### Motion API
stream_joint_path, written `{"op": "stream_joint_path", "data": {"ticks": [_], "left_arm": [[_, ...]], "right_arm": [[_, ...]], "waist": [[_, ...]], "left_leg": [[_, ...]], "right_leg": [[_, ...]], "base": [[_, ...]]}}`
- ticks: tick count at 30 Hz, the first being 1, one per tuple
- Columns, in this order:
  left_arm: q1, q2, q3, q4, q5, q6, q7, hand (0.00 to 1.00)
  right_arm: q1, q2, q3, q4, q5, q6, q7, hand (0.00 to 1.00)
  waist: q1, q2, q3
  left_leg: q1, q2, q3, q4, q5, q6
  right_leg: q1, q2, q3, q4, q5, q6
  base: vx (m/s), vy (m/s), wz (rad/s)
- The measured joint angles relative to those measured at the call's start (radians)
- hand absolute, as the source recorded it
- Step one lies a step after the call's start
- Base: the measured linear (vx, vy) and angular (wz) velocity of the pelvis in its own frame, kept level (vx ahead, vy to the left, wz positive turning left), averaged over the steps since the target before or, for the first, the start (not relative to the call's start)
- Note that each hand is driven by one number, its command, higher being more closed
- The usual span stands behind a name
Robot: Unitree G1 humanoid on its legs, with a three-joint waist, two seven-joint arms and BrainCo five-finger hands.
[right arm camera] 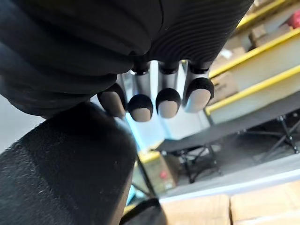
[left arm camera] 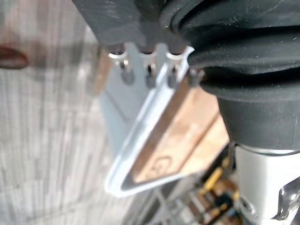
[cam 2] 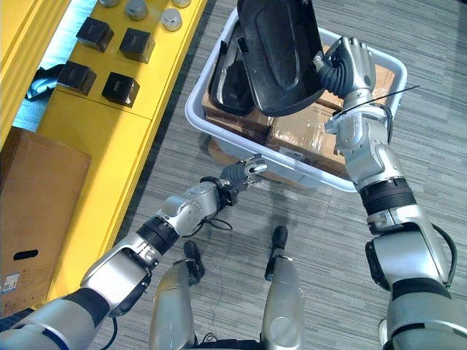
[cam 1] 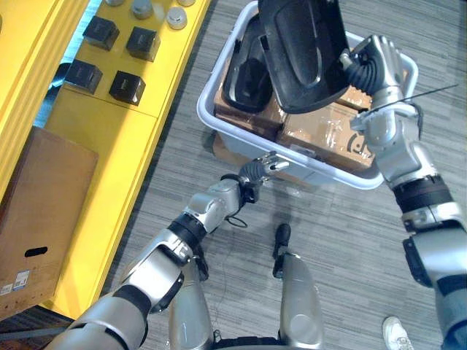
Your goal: Walk over and take plastic housings, then place them on the shelf
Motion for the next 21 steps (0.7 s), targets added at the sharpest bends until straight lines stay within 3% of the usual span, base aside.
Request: {"op": "stream_joint_path", "data": {"ticks": [8, 13, 15, 17, 21], "left_arm": [[0.003, -0.014, 0.131, 0.053, -0.186, -0.159, 0.092, 0.0], [0.008, 0.026, 0.19, 0.084, -0.292, -0.21, 0.083, 0.0], [0.014, 0.033, 0.195, 0.083, -0.323, -0.245, 0.051, 0.0], [0.015, 0.048, 0.196, 0.079, -0.328, -0.278, 0.023, 0.0], [0.022, 0.059, 0.196, 0.075, -0.348, -0.302, 0.01, 0.0]], "right_arm": [[0.053, -0.001, -0.007, 0.0, -0.05, -0.105, -0.073, 1.0], [0.131, -0.001, -0.024, 0.011, -0.078, -0.121, -0.08, 1.0], [0.173, -0.001, -0.034, 0.022, -0.079, -0.134, -0.08, 1.0], [0.19, 0.0, -0.035, 0.021, -0.08, -0.144, -0.08, 1.0], [0.22, 0.002, -0.05, 0.021, -0.084, -0.175, -0.082, 1.0]], "waist": [[-0.013, -0.001, 0.0], [-0.018, -0.012, 0.005], [-0.013, -0.029, 0.0], [-0.014, -0.042, -0.007], [-0.017, -0.047, -0.007]], "left_leg": [[0.003, 0.0, -0.004, 0.0, 0.0, -0.001], [0.011, 0.0, -0.029, 0.005, 0.0, -0.001], [0.026, -0.001, -0.033, -0.001, 0.0, -0.001], [0.031, -0.005, -0.031, -0.006, 0.0, 0.0], [0.061, -0.012, -0.025, -0.023, 0.0, 0.0]], "right_leg": [[0.003, 0.003, -0.002, -0.001, 0.0, 0.0], [0.041, 0.004, -0.026, -0.018, 0.0, 0.0], [0.065, 0.006, -0.032, -0.034, 0.001, 0.001], [0.079, 0.007, -0.031, -0.059, 0.006, 0.007], [0.12, 0.007, -0.032, -0.102, 0.028, 0.012]], "base": [[0.02, 0.005, -0.01], [0.0, 0.009, 0.08], [0.01, 0.023, 0.12], [0.02, 0.038, 0.01], [0.05, 0.042, -0.01]]}}
